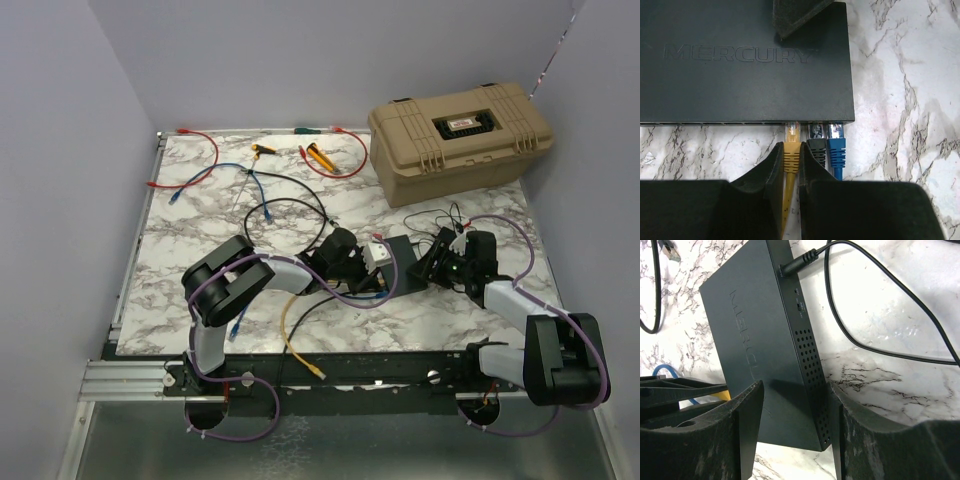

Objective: Insert the plug into the switch port
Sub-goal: Insert the connector into the switch port.

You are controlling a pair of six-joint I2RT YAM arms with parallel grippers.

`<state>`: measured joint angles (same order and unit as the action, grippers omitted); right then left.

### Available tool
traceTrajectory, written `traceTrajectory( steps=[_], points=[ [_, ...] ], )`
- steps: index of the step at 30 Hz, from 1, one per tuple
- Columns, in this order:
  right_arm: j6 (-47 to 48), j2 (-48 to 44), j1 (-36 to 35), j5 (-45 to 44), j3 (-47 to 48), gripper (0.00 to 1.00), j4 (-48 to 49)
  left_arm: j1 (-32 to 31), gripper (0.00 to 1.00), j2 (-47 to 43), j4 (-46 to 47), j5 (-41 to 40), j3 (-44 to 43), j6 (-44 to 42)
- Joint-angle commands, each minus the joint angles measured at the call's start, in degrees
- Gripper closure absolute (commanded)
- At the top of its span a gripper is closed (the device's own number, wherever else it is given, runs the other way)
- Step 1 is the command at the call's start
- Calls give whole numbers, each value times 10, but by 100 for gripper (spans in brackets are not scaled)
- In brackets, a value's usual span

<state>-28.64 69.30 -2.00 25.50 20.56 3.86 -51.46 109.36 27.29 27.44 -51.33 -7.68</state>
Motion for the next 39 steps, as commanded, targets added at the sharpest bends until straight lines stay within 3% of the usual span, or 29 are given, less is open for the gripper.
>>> traceTrajectory(
  steps=[1, 13, 20, 27, 36, 39],
  points=[
    [-24, 14, -13, 97, -24, 45, -10, -20, 100, 16, 72, 4, -36, 22],
    [-26, -6, -13, 56, -31, 45, -20, -20, 99, 21, 73, 9, -55, 20],
    [-15, -36, -12, -27, -17, 43, -67, -20, 73, -3, 46, -26, -29, 10],
    [-9, -36, -12, -70, -16, 42, -73, -17, 55, -32, -55, -51, -36, -30],
    [-2, -28, -13, -80, -16, 41, -73, 0, 51, -33, -188, -10, -84, -64],
    [2, -19, -13, -74, -14, 41, -71, 2, 51, -28, -229, -35, -102, -70]
  ],
)
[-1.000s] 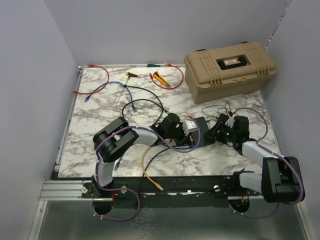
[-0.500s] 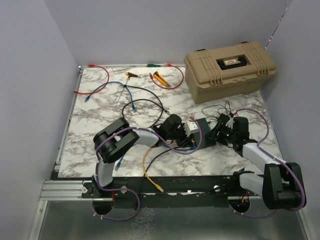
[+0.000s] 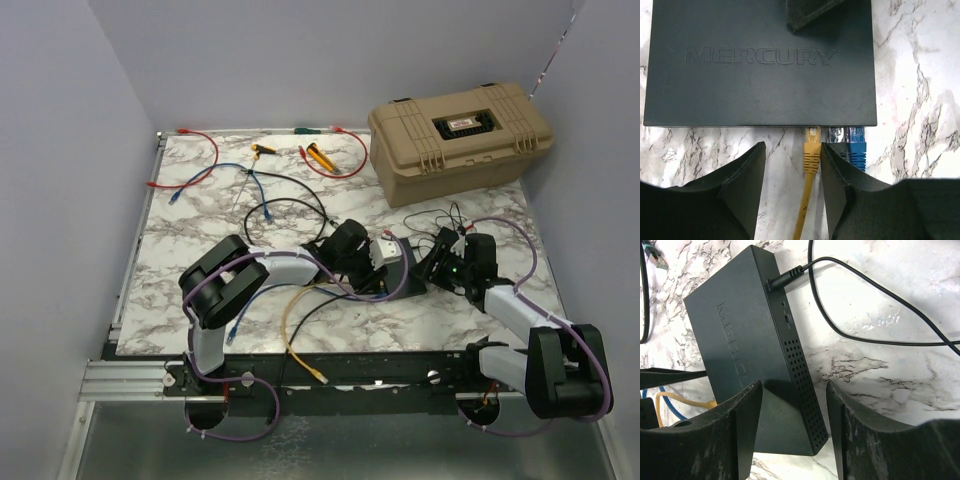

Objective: Insert the plug into the switch port
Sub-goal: Insert the connector into the switch port.

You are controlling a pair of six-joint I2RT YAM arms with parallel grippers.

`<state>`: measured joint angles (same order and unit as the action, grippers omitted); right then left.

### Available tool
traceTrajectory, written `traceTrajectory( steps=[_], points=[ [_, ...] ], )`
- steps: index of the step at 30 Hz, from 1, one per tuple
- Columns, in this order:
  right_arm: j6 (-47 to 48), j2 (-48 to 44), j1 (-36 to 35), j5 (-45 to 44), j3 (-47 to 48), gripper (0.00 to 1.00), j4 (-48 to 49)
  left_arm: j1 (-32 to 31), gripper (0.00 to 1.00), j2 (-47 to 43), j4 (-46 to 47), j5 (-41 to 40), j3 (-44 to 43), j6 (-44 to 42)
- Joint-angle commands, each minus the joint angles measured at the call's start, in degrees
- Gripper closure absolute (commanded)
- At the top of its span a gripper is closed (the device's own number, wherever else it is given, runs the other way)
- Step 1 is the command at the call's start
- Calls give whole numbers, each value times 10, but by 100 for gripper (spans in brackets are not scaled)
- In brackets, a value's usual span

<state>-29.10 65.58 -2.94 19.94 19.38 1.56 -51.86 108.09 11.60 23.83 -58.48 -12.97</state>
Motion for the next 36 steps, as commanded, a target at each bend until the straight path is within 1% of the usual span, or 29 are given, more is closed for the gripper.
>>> traceTrajectory(
  steps=[1, 5, 9, 11, 12, 14, 15, 17, 23, 26, 29, 33, 36],
  points=[
    [8, 21, -3, -16, -2, 42, -48, 6, 51, -14, -86, -12, -36, -19],
    [12, 37, -3, -9, 1, 43, -48, 5, 51, -12, -146, -52, -64, -32],
    [21, 62, -3, 0, 11, 45, -55, 6, 50, -10, -171, -57, -82, -20],
    [21, 63, -3, -3, 11, 46, -57, 6, 40, -10, -177, -52, -86, -10],
    [20, 62, -3, -7, 11, 48, -58, 6, 38, -11, -177, -50, -88, -4],
    [21, 62, -3, -6, 10, 53, -57, 6, 37, -9, -178, -48, -95, 13],
    [22, 65, -3, -4, 11, 54, -57, 6, 37, -6, -177, -44, -98, 21],
    [25, 68, -4, 2, 13, 54, -58, 6, 37, 6, -177, -34, -103, 31],
    [27, 46, -14, -17, 24, 54, -83, 5, 39, 40, -171, -39, -102, 50],
    [27, 47, -18, -24, 29, 54, -91, 6, 39, 29, -170, -40, -95, 53],
    [26, 53, -19, -21, 29, 54, -89, 6, 39, -1, -170, -57, -84, 44],
    [26, 53, -19, -19, 26, 54, -85, 5, 39, -38, -173, -72, -61, 18],
    [26, 54, -19, -18, 25, 54, -83, 6, 39, -40, -195, -69, -54, -10]
  ],
)
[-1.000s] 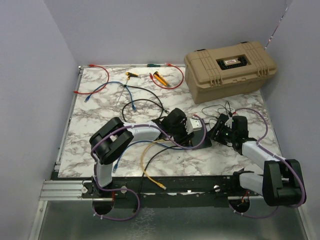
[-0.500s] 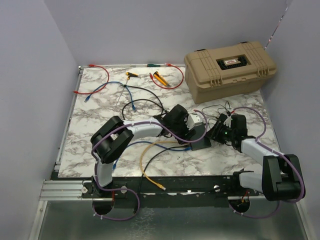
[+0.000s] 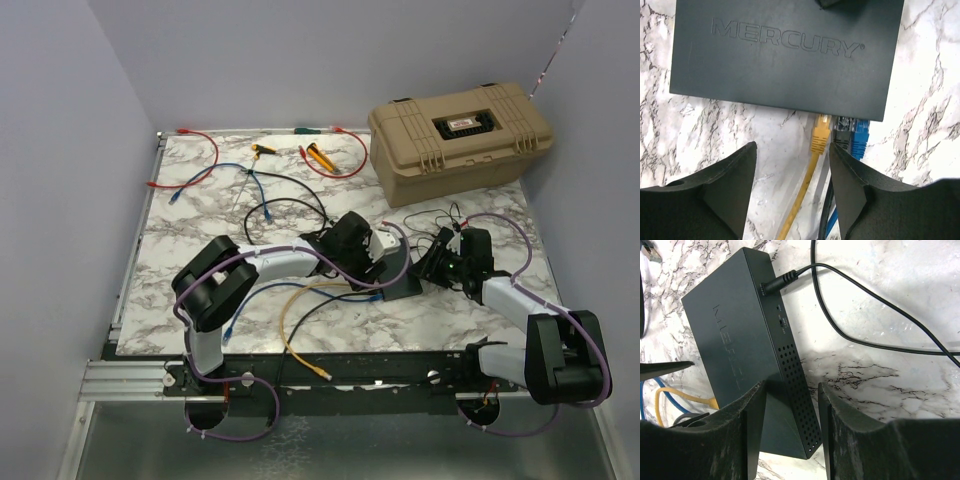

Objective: Insert the plug into the switch port
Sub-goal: Insert the connector into the switch port.

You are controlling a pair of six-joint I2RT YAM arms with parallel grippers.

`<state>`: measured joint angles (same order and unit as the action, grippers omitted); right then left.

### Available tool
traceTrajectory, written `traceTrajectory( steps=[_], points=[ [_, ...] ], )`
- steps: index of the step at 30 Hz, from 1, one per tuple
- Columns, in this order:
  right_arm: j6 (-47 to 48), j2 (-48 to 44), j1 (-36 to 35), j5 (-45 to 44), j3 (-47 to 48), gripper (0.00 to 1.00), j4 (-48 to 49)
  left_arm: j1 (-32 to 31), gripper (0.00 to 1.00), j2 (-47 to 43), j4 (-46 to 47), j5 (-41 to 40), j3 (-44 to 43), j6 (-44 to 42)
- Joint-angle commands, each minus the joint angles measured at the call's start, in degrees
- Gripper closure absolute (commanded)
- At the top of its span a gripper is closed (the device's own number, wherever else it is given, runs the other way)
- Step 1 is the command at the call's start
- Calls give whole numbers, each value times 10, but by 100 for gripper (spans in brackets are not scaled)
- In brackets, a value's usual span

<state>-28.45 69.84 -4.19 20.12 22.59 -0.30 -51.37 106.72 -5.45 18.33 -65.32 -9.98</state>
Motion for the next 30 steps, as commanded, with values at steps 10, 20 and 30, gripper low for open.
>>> traceTrajectory(
  steps=[10, 20, 30],
  points=[
    [20, 10, -6, -15, -8, 54, -63, 1, 47, 4, -82, 20, 4, -85],
    [17, 5, -6, 8, -11, 54, -54, -3, 88, 35, -90, 61, -24, -92],
    [-26, 3, -6, 101, -41, 58, -2, -23, 95, 64, -68, 99, -93, -40]
  ],
)
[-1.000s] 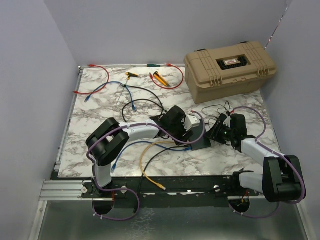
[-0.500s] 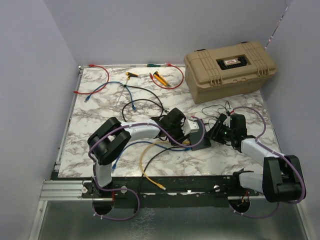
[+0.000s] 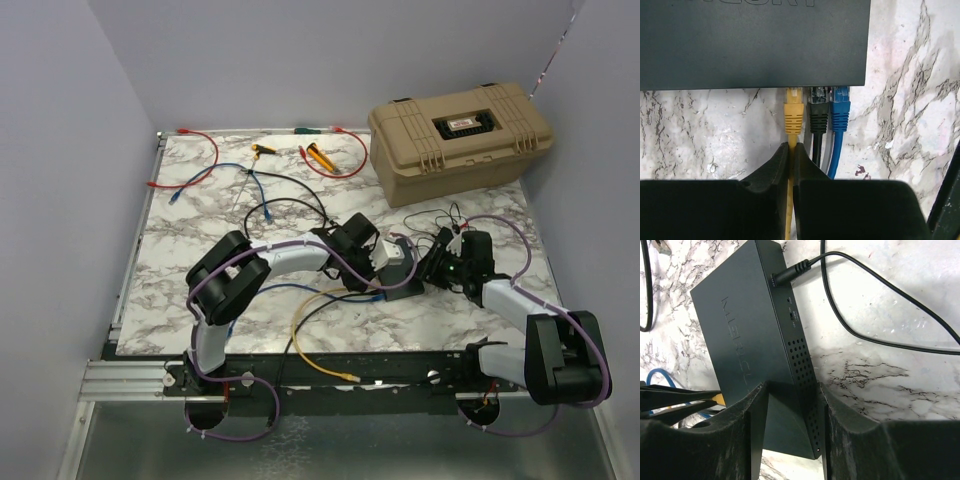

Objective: Insert the plug into the switch port
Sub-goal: Insert the connector into the switch port.

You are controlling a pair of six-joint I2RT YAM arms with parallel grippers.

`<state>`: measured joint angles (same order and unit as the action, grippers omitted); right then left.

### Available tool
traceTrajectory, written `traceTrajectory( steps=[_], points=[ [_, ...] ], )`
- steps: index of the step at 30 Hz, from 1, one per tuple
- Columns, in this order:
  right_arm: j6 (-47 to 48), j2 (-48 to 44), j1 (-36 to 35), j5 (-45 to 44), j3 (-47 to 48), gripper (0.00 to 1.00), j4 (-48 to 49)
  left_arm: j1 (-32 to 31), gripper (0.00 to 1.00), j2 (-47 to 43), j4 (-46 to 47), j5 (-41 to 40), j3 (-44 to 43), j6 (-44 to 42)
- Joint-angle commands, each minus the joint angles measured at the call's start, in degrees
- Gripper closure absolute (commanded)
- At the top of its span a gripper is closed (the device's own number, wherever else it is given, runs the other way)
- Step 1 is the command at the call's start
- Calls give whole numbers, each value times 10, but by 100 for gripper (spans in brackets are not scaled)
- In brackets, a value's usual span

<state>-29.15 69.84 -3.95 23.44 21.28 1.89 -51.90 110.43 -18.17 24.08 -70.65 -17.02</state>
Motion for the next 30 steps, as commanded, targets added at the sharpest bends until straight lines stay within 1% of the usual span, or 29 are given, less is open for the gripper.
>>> traceTrajectory(
  steps=[1, 6, 9, 13, 15, 17, 19, 23, 25, 27, 30],
  points=[
    [-20, 0, -9, 70, -31, 58, -24, -17, 95, 29, 66, 44, -44, 38],
    [-21, -22, -9, 50, -37, 59, -28, -17, 95, 39, 82, 27, -68, 45],
    [-20, -41, -9, 7, -34, 59, -43, -16, 95, 46, 83, 18, -76, 38],
    [-17, -74, -9, -57, -24, 57, -72, -16, 91, 44, 82, 0, -68, 35],
    [-15, -95, -9, -84, -20, 54, -81, -15, 87, 33, 82, -21, -58, 37],
    [-9, -111, -9, -111, -12, 51, -92, -14, 79, 11, 82, -51, -42, 43],
    [-5, -126, -9, -138, -6, 47, -99, -13, 76, -13, 82, -81, -24, 46],
    [-9, -140, -9, -160, 0, 39, -93, -9, 73, -57, 82, -142, 2, 58],
    [-10, -146, -8, -164, 3, 34, -88, -9, 69, -75, 83, -178, 12, 74],
    [-9, -152, -8, -171, 5, 28, -85, -7, 65, -90, 83, -227, 21, 89],
    [-6, -163, -9, -184, 5, 19, -80, -2, 61, -114, 83, -296, 33, 121]
  ],
)
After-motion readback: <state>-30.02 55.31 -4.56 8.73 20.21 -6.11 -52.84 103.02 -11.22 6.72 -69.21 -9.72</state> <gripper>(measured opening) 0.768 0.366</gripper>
